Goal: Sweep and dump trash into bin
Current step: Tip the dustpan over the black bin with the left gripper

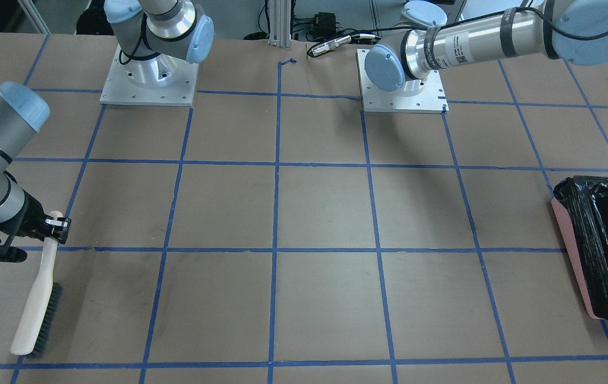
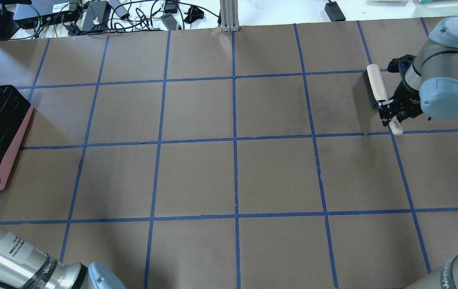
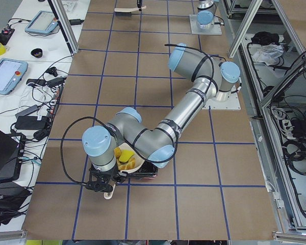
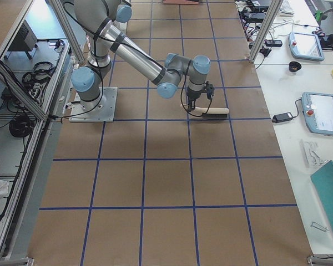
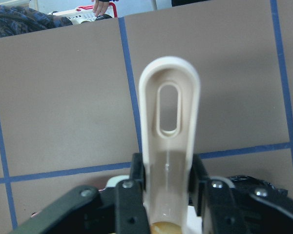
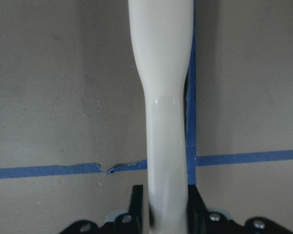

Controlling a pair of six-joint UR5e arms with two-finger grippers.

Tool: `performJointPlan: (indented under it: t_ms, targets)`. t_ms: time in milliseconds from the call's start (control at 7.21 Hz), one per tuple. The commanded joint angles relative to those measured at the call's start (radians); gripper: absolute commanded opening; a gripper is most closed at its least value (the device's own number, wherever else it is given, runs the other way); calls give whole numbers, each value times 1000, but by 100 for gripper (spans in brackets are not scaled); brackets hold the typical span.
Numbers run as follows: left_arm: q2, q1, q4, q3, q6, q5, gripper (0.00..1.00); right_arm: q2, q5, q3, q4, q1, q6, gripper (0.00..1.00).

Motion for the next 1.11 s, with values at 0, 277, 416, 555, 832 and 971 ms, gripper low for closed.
performJointPlan:
  t_ms: [0, 277, 416, 555, 832, 971]
  targets:
    - [39, -3, 207, -144, 2, 176, 0, 1, 0, 0, 0, 0, -1, 57]
    - [110, -33, 230, -208, -49, 246, 0, -4, 2, -2, 0, 0, 2, 70]
    - [133, -53, 230, -210, -57, 265, 0, -7, -6, -5, 0, 0, 4, 82]
    - [147, -72, 230, -211, -66, 266, 0, -13, -9, -12, 3, 0, 4, 97]
    - [161, -116, 259, -249, -102, 320, 0, -73, -15, -15, -3, 0, 1, 100]
    - [170, -119, 389, -345, -93, 332, 0, -111, -12, -18, 0, 1, -1, 100]
